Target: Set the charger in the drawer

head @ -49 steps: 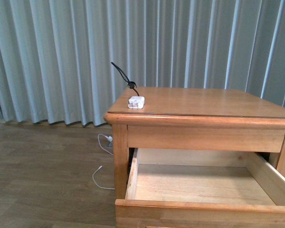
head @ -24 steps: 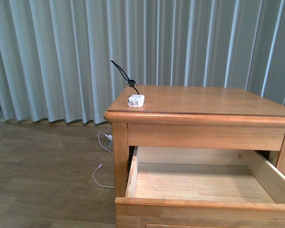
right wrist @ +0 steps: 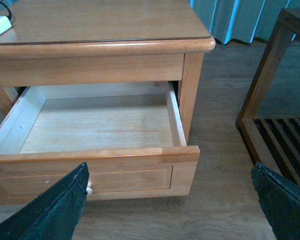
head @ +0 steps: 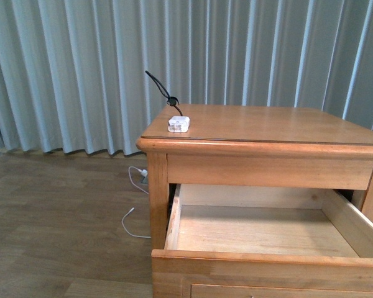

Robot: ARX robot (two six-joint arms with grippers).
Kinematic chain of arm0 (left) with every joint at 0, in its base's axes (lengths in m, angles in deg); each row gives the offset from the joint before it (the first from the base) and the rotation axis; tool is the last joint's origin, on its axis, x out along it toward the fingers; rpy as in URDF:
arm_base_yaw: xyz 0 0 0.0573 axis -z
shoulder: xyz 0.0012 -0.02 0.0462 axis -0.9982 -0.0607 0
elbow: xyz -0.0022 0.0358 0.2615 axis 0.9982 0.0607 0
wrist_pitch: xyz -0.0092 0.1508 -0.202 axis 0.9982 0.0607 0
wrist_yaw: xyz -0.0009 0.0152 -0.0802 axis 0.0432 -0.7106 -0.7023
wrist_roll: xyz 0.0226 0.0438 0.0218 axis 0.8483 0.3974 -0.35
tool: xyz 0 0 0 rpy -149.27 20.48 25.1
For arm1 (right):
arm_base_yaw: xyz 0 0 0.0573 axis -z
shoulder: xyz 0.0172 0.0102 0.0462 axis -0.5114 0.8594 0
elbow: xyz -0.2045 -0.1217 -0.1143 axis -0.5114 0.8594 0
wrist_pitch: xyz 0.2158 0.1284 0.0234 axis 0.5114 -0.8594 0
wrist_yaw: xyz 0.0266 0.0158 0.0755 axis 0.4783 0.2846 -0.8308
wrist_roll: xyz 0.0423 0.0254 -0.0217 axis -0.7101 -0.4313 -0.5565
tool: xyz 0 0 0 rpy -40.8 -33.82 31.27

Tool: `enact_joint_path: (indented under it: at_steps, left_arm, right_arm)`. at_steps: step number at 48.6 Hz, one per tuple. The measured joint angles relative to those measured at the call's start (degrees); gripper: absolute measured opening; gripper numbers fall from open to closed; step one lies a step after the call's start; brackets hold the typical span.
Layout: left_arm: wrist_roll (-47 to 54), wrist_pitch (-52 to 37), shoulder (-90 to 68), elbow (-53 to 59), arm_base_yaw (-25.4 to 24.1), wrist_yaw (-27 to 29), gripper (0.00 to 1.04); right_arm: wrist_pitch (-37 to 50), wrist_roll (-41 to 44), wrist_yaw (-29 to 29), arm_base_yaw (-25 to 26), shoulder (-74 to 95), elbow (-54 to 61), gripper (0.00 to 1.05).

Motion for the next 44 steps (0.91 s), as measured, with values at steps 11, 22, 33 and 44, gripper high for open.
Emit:
enact_joint_path:
  at_steps: [11,22,33,44]
  left_arm:
    - [2.99,-7.37,-16.63,-10.58,0.33,-3.96,0.99]
    - [5.05,-12.07,-32.63,-22.36,3.23,-2.91,0.99]
    - [4.96,-13.73,-48.11,-35.85,6.47,-1.2,0.99]
    - [4.7,-15.19,-61.75,-48.17,10.25,1.2,0.99]
  right_arm:
    - [0.0,0.0,0.0,0.0,0.0,0.0,0.97]
    - [0.0,0.0,0.02,0.0,0.0,0.0,0.97]
    - [0.0,0.0,0.0,0.02,0.0,0.0,0.97]
    - [0.0,0.0,0.0,0.02,0.0,0.0,0.97]
